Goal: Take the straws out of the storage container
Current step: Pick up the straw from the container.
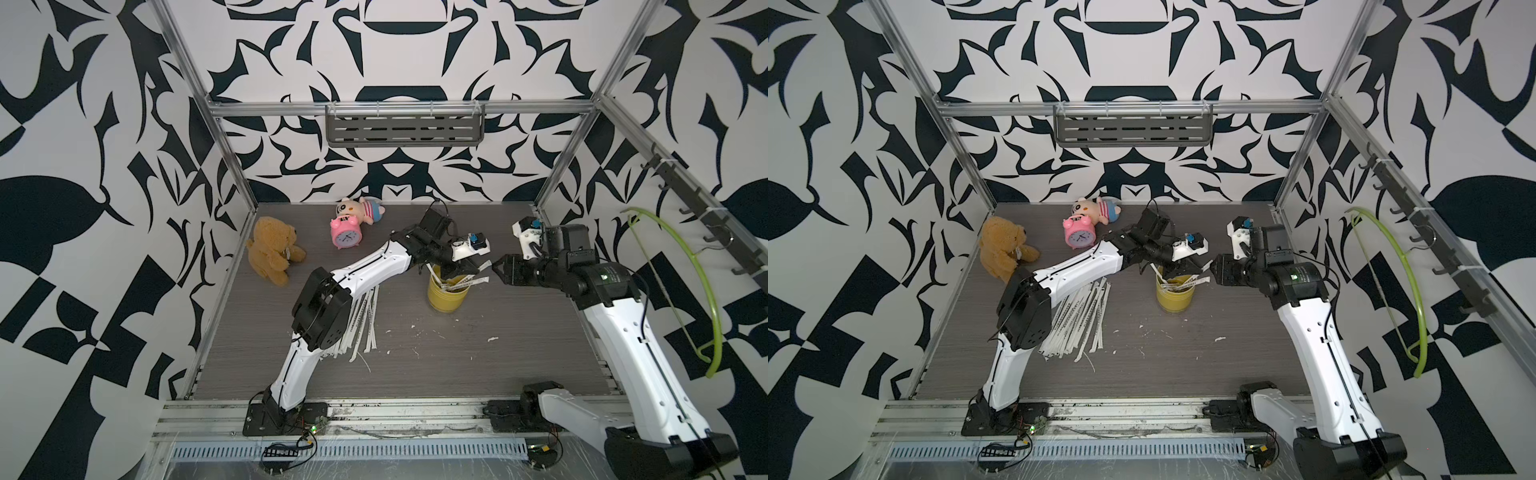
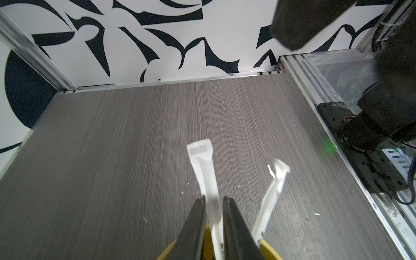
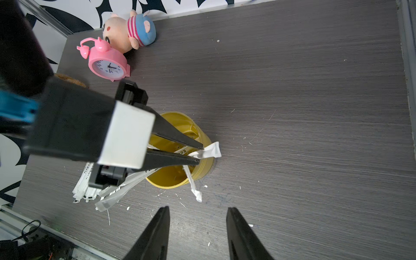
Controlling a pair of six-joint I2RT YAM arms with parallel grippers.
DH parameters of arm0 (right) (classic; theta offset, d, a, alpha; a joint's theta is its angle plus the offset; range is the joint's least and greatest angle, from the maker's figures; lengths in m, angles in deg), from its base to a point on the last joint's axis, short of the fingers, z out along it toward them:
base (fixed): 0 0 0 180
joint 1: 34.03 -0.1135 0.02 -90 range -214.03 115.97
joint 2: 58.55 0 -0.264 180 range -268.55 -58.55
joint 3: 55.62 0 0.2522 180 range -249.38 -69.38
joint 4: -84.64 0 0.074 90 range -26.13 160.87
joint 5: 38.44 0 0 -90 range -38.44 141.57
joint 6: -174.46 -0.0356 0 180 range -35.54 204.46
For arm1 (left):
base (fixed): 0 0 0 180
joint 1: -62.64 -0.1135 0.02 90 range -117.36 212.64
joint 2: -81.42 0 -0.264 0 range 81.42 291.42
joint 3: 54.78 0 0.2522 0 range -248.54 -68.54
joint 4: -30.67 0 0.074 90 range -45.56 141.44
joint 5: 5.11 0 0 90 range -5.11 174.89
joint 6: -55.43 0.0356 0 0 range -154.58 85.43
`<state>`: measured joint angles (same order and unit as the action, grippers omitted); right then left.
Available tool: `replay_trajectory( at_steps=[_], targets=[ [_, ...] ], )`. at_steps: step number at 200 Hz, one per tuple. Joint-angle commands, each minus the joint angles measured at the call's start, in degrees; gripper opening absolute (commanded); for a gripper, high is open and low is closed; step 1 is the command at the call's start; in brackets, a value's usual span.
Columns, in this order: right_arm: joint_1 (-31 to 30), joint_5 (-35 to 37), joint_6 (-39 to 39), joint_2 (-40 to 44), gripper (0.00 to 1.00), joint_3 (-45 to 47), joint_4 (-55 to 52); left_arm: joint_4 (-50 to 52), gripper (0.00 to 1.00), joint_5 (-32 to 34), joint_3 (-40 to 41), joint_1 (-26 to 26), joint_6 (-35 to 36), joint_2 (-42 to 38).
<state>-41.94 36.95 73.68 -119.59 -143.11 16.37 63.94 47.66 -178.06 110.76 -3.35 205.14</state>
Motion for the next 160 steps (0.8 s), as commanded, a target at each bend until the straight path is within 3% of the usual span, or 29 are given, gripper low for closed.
replay_trajectory(
  at_steps=[1,67,104,160],
  targets=[
    [0.1,-0.8,0.9,1.1,0.46,-0.5,1.7,4.1,0.19,-0.1,-2.9,0.0,0.9,1.8],
    [0.2,-0.8,1.3,1.5,0.46,-0.3,1.7,3.8,0.18,1.2,-2.9,0.6,1.9,1.9],
    [0.1,-1.0,1.3,1.5,0.46,-0.5,1.6,2.6,0.22,5.2,-3.0,1.6,2.0,2.3],
    [0.2,-0.7,1.3,2.2,0.46,-0.5,1.6,1.0,0.11,6.1,-1.7,1.8,1.5,1.0]
  ],
)
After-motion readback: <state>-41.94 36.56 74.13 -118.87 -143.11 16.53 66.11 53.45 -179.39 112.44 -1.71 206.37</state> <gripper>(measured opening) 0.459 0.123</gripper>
